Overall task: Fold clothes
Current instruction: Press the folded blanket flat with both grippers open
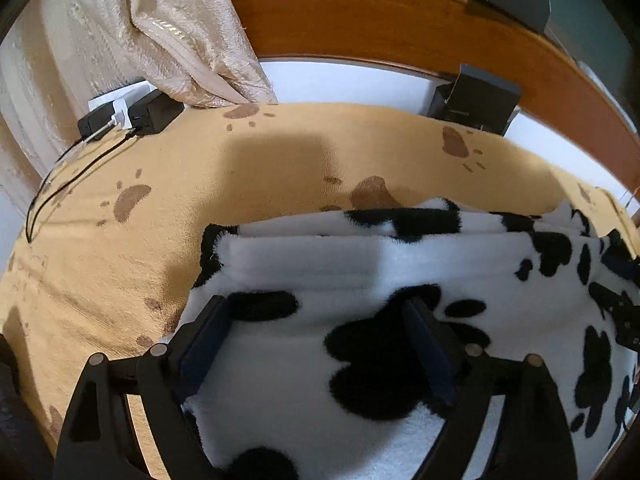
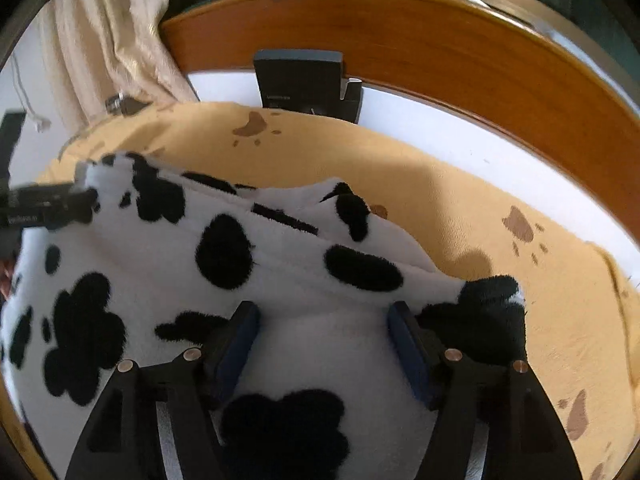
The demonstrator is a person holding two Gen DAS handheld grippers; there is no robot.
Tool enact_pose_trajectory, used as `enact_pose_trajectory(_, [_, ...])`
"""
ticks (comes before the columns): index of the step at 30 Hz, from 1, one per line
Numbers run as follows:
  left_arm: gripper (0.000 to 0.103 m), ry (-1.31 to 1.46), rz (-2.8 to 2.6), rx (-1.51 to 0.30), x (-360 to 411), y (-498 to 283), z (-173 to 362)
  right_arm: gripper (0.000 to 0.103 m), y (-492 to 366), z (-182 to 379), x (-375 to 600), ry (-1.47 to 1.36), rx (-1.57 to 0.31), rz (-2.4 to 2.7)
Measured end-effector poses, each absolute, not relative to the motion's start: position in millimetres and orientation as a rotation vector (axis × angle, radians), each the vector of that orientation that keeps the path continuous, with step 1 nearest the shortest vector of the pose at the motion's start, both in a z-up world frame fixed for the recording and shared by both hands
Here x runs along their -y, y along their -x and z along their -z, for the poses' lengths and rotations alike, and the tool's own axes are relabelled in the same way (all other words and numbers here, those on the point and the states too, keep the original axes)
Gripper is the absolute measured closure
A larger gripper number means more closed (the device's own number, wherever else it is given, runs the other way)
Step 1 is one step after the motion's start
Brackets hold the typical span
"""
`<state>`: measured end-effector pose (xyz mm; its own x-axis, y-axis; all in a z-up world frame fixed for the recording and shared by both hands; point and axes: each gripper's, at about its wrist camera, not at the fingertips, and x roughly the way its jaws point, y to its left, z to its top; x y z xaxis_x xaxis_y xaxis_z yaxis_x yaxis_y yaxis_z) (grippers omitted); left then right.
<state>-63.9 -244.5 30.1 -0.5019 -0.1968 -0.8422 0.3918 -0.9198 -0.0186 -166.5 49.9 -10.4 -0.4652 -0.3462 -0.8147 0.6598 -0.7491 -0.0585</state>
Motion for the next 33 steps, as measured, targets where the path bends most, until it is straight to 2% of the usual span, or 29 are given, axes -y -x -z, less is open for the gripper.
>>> enact_pose_trajectory(5, [0.010, -1.262, 2.459, -0.321, 222.3, 47.3, -47.4, 0.032, 167.8, 1.6, -56.4, -1.120, -0.452, 2.236])
enact_pose_trajectory(8, [0.003, -1.238, 2.530, -0.315, 202.0, 45.2, -58.2, 0.032, 163.7, -9.8, -50.8, -1.097, -0.438, 2.265])
enact_pose_trajectory(12, [0.000, -1.297, 2.589, -0.192, 171.2, 60.4, -55.4, 0.032, 162.5, -17.2, -33.9, -1.118, -0.414, 2.217])
enact_pose_trajectory(16, [0.000, -1.355, 2.504, -0.073, 171.8, 78.3, -34.2, 0.029, 173.1, 4.0, -9.8, -1.188, -0.493, 2.157])
enact_pose_trajectory(20, [0.000, -1.352, 2.521, -0.229, 192.6, 77.5, -25.2, 0.024, 189.2, 12.2, -4.7, -1.206, -0.478, 2.181])
enact_pose_trajectory(24, [0.000, -1.345, 2.519, -0.183, 188.1, 76.4, -23.6, 0.017, 190.2, 15.3, 1.3, -1.194, -0.522, 2.201])
enact_pose_trajectory(33, [0.000, -1.326, 2.558, -0.224, 190.3, 69.6, -25.8, 0.017, 184.6, 15.1, -7.1, -1.161, -0.511, 2.211])
